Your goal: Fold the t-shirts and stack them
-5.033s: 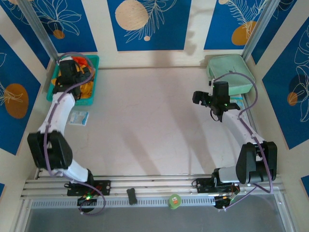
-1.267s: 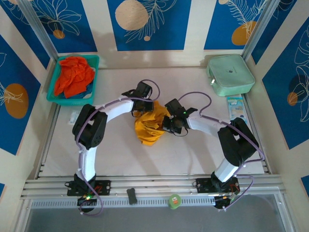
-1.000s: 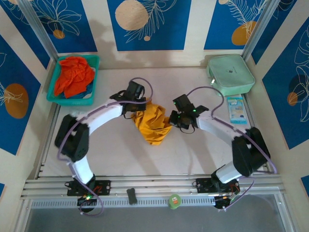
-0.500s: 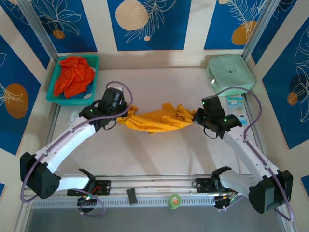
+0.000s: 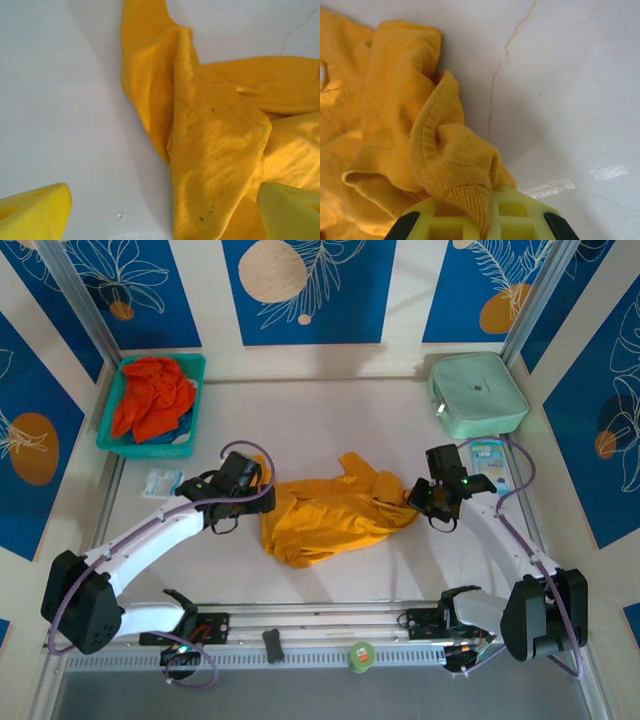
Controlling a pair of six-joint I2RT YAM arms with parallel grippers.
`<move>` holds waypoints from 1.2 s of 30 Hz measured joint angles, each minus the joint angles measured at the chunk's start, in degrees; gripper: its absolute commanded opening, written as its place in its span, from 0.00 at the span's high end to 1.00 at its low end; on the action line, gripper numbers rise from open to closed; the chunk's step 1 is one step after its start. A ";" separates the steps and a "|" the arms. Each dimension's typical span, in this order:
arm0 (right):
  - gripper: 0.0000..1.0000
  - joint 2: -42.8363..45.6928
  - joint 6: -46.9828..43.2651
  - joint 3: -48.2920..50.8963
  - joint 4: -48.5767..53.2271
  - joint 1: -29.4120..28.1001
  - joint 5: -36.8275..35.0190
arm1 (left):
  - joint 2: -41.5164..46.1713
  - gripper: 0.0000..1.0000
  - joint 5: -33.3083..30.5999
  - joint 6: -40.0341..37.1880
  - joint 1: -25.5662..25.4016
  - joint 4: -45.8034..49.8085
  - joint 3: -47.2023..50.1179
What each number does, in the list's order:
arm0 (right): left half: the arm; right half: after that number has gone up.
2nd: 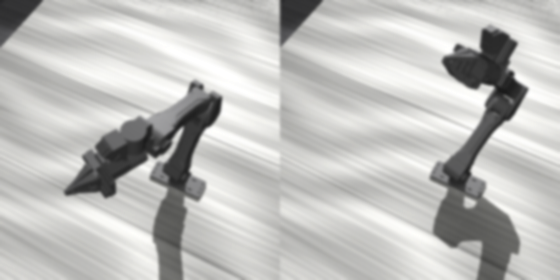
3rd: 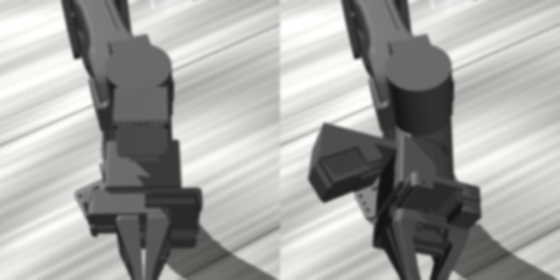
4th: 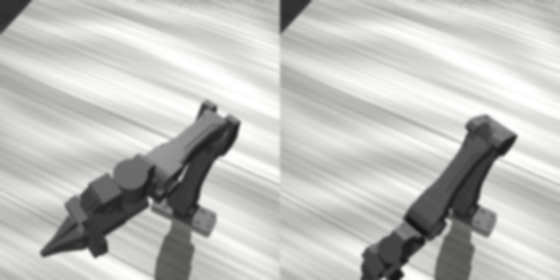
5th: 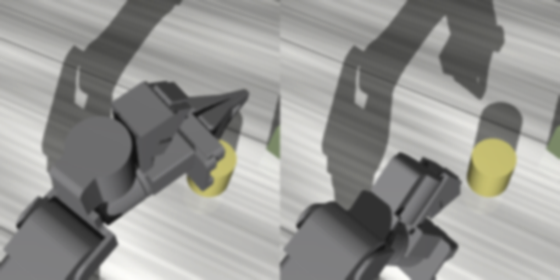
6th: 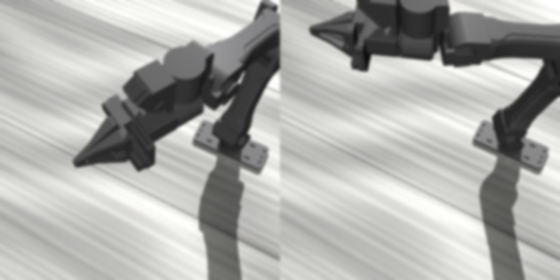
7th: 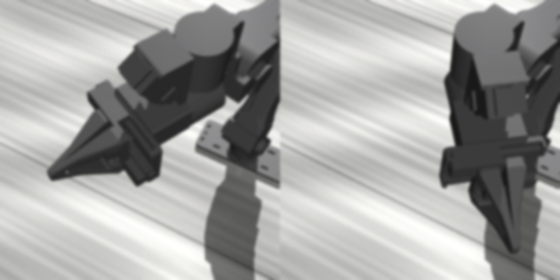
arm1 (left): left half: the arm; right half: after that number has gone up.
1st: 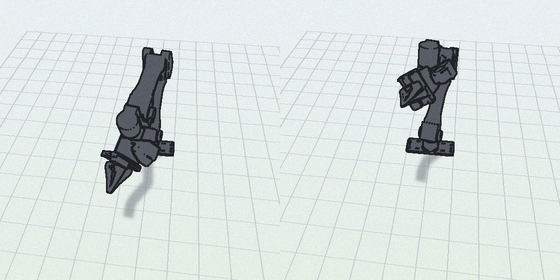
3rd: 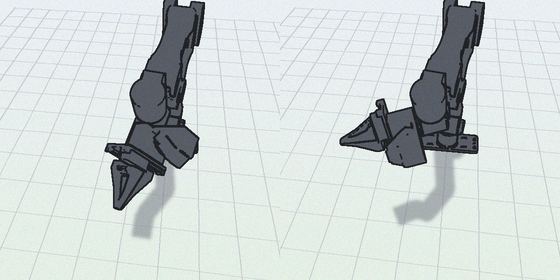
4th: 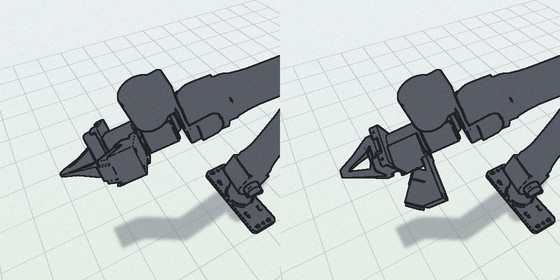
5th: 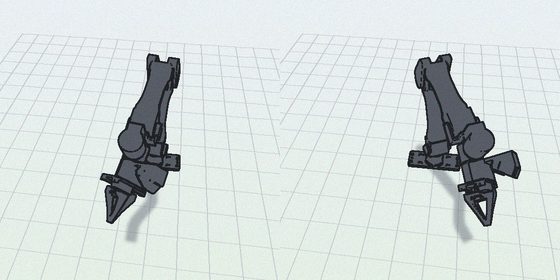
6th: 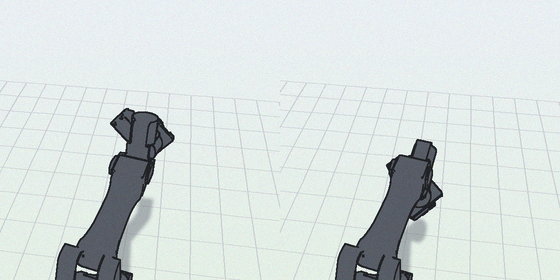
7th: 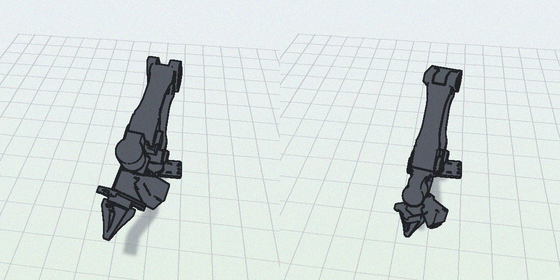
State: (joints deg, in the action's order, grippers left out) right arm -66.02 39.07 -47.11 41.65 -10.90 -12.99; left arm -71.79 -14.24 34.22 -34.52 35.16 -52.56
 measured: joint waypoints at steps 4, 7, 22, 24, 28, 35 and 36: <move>0.63 2.67 -2.05 -0.87 1.33 -0.92 0.55 | -5.53 0.00 -1.53 -0.20 0.24 -0.24 -3.87; 0.35 3.08 -3.67 -2.78 2.16 -2.71 0.98 | -11.89 0.00 -1.73 -0.22 1.01 -1.95 -6.23; 0.18 -15.30 -11.43 -11.76 1.44 -13.73 0.72 | -27.23 0.82 -1.05 -0.07 3.41 -10.23 -7.26; 0.20 -18.75 -11.85 -12.94 1.31 -14.97 0.07 | -27.02 0.94 -1.05 -0.35 3.41 -11.17 -5.88; 0.29 -25.73 -12.24 -16.04 1.07 -16.87 -1.92 | -24.79 1.00 -1.29 0.04 3.41 -11.63 -2.60; 0.86 -35.36 -11.67 -21.14 1.60 -17.73 -7.21 | -18.16 1.00 -1.49 -0.13 3.45 -10.91 -0.85; 0.96 -35.91 -11.45 -21.27 1.77 -17.73 -8.11 | -16.96 1.00 -1.62 -0.17 3.45 -10.49 -0.83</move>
State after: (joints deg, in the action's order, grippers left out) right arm -101.93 27.62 -68.38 43.42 -28.62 -21.10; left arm -88.75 -15.86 34.04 -31.07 24.67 -53.39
